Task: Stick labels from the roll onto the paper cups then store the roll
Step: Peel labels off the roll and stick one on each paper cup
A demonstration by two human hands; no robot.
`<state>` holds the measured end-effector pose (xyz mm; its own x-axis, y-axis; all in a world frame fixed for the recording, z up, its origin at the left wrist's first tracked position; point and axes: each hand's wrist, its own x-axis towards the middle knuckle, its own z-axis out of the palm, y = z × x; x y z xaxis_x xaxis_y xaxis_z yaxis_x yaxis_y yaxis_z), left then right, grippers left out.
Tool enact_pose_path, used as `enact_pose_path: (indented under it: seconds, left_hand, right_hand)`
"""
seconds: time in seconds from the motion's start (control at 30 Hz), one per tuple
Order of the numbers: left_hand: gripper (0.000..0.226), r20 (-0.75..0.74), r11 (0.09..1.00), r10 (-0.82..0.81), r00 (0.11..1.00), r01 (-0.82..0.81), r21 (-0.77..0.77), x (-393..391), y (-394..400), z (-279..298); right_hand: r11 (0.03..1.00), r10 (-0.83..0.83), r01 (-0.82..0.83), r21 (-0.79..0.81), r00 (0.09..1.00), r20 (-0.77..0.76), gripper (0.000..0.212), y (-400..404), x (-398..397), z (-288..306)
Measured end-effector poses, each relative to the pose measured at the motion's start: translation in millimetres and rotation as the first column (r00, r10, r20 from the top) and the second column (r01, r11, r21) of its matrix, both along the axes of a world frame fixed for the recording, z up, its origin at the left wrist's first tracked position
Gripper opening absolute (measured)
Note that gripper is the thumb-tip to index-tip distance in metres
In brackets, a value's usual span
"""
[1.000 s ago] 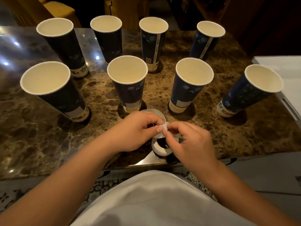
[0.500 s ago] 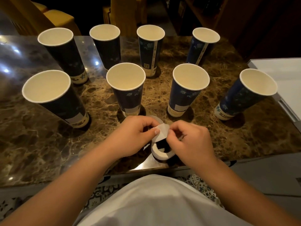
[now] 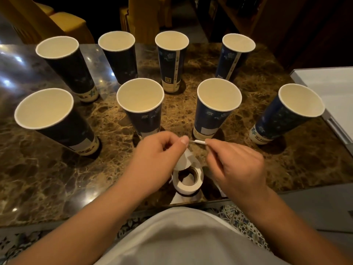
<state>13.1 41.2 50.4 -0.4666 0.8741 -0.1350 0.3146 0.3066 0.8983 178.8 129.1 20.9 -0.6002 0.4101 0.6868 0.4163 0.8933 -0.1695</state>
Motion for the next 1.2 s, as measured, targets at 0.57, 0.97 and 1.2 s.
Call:
enact_pose_path:
  seconds: [0.57, 0.97, 1.2]
  left_hand:
    - [0.014, -0.039, 0.939, -0.342, 0.939, 0.34, -0.043, -4.9, 8.7, 17.7]
    - [0.015, -0.155, 0.886, -0.464, 0.872, 0.461, -0.059, 47.6, 41.3, 10.2]
    - [0.066, -0.035, 0.896, -0.443, 0.896, 0.442, -0.034, 95.1, 98.0, -12.0]
  right_hand:
    - [0.763, 0.055, -0.171, -0.624, 0.978, -0.201, 0.034, 3.1, 15.8, 18.7]
    - [0.726, -0.047, -0.128, -0.675, 0.971, -0.234, 0.01, 26.3, 64.8, 24.0]
    - [0.619, -0.419, -0.011, -0.785, 0.841, -0.343, 0.027, 48.8, 103.8, -3.4]
